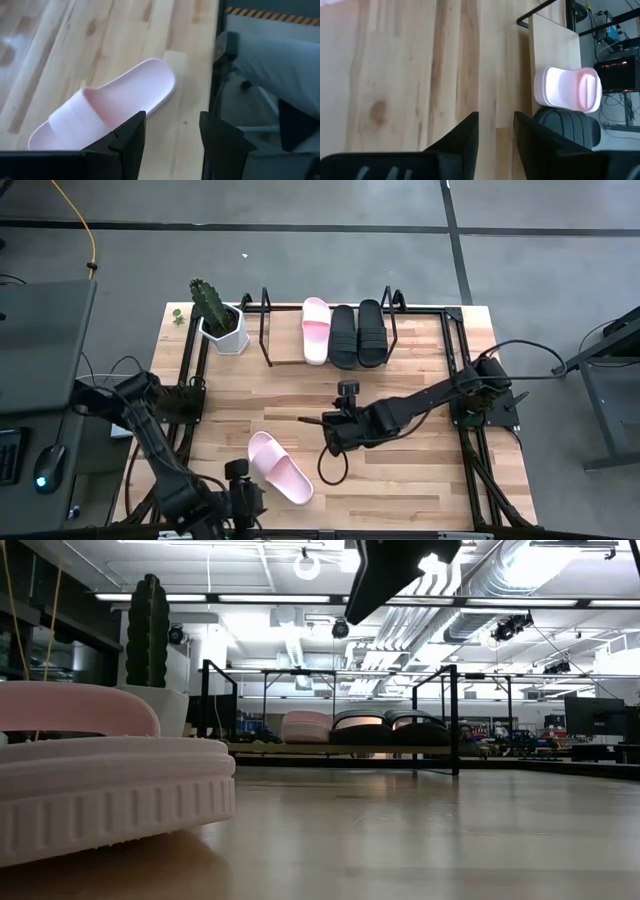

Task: Pick and place slides into the shelf
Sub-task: Put the pink slides on the shelf

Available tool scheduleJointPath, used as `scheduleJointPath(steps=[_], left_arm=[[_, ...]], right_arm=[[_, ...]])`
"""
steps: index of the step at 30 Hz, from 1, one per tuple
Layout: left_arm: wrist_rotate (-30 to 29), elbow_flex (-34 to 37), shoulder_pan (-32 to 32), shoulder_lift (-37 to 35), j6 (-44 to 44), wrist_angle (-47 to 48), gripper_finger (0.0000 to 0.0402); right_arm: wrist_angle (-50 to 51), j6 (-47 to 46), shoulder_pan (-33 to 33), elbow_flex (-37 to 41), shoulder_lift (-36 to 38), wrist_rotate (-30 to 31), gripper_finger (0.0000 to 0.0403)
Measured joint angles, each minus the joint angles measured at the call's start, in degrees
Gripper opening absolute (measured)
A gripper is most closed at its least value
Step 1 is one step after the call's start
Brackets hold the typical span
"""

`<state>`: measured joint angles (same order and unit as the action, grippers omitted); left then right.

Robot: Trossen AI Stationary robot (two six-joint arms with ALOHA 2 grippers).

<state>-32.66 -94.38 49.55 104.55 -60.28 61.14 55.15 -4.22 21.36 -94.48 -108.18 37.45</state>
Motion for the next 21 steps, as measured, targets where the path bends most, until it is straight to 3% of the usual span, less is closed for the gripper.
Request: scheduleJointPath(steps=[8,21], left_arm=[[1.2,-2.5,0.0,4.6,-6.0,4.2,0.0175],[2.5,-2.7,-3.4,9.9,-7.6,5.3,0.0175]], right_arm=[[-0.1,-3.8,3.4,0.0,0.0,0.0,0.0114],[-0.2,-9.1,7.0,0.0,0.0,0.0,0.0114]])
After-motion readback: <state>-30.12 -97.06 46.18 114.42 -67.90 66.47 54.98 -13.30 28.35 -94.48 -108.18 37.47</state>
